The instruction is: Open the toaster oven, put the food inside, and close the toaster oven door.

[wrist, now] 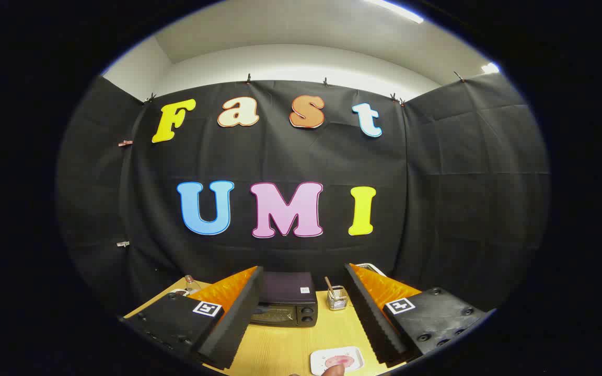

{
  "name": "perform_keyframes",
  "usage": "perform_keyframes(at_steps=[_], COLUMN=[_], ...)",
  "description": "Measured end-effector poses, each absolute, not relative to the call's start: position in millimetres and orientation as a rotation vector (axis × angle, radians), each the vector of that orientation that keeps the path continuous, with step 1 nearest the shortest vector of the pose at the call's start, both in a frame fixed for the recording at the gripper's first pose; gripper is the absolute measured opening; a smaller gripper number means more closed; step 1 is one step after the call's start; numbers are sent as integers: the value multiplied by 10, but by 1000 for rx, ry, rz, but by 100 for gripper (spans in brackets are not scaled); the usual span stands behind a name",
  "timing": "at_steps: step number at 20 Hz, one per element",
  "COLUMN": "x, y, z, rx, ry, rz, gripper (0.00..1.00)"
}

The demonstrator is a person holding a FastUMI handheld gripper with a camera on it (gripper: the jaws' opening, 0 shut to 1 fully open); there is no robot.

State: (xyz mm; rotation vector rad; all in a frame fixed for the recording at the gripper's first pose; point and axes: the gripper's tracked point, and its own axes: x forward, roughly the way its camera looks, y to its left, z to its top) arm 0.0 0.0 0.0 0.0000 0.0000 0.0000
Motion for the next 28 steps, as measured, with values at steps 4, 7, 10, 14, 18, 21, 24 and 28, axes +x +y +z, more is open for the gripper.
perform_keyframes(at_steps=[4, 7, 10, 14, 18, 21, 24, 28], x=[62, 72, 69, 82, 54, 60, 76, 170], y=[35, 116, 175, 255, 288, 319, 341, 429], z=[-38, -68, -89, -67, -28, -51, -71, -195], rx=[-14, -6, -12, -1, -1, -2, -18, -12], ry=[8, 13, 16, 13, 0, 1, -11, -1], rz=[5, 13, 17, 22, 24, 23, 21, 17], gripper=[98, 98, 98, 97, 97, 98, 98, 97])
